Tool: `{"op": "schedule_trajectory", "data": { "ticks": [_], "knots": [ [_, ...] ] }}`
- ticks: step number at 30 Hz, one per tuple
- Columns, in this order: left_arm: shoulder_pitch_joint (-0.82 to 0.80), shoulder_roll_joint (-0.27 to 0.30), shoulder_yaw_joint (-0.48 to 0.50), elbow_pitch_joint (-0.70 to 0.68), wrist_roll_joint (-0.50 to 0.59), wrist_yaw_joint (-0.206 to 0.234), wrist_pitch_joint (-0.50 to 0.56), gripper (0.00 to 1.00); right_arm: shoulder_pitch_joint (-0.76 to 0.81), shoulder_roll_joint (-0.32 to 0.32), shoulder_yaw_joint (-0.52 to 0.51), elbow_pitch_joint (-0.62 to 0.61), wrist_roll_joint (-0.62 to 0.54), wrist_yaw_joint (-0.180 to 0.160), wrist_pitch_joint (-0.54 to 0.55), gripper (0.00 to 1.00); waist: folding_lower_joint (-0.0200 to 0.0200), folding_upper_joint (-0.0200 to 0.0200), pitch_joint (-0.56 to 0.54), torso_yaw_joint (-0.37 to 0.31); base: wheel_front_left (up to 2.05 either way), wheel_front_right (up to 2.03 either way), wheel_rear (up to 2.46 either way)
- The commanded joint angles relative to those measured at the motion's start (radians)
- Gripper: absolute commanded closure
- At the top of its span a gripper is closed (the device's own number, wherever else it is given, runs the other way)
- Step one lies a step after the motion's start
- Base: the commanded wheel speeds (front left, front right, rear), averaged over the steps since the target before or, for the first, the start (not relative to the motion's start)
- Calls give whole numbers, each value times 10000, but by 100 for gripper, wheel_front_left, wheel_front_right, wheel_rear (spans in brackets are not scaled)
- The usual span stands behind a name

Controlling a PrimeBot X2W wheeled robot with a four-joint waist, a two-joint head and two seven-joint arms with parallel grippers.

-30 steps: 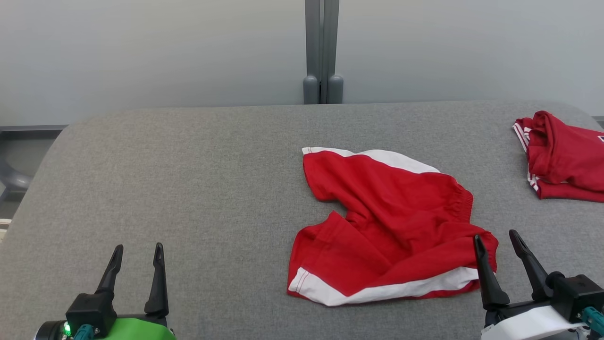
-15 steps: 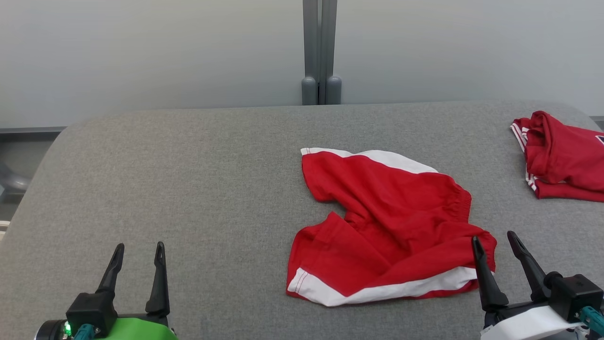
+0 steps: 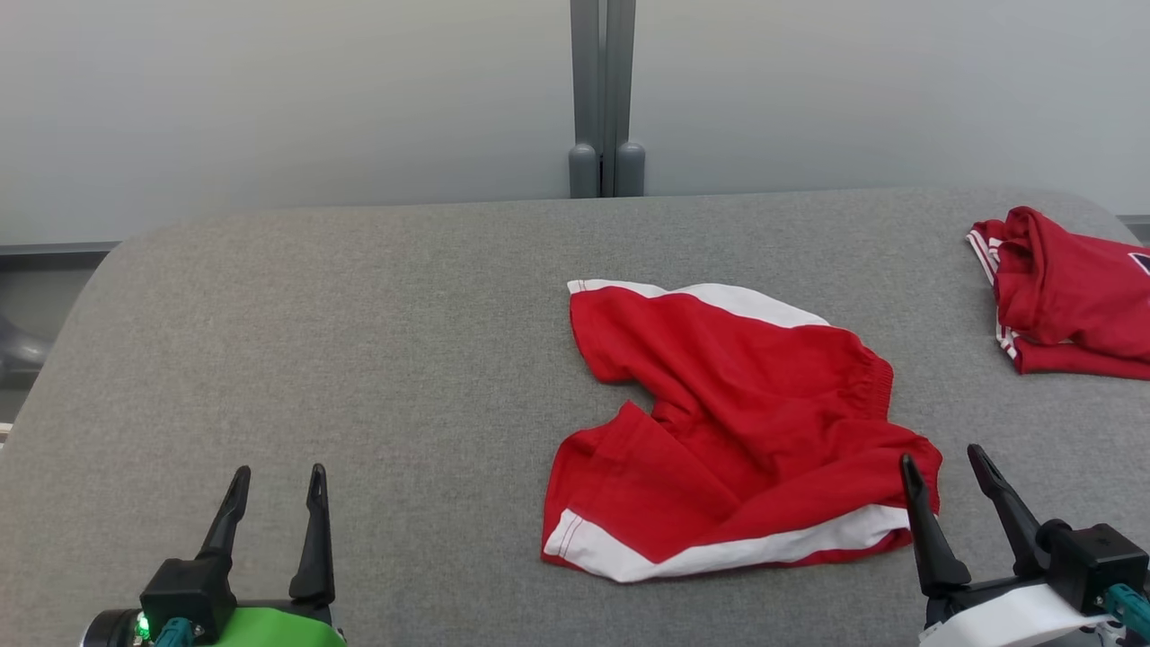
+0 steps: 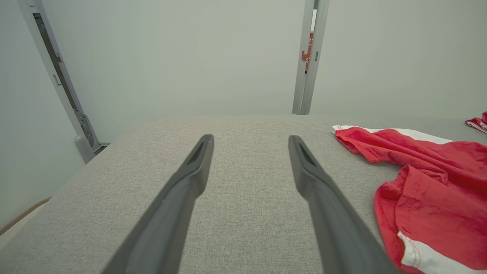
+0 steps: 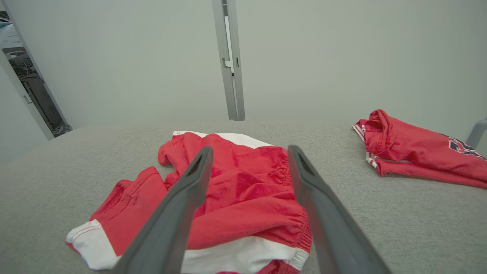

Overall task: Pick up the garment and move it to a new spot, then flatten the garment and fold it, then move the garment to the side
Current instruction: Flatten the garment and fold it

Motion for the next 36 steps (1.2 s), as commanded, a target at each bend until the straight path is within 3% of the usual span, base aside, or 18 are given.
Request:
{"op": "schedule_trajectory", "data": {
  "ticks": [1,16,36],
  "knots": [
    [-43,36,-75,47,9,-79,-12,0,37,-91,-57,83,-29,-14,-29,0,0,0,31,-28,0,0,0],
    [-1559,-427,-2339,1881,302,-745,-126,0,-761,-1008,485,2184,467,-14,-144,0,0,0,822,-758,0,0,0],
    [-3180,-491,-4920,5173,-414,-863,-392,0,-3349,-2130,3617,5029,2526,-14,-552,0,0,0,1845,-1262,0,0,0]
  ]
}}
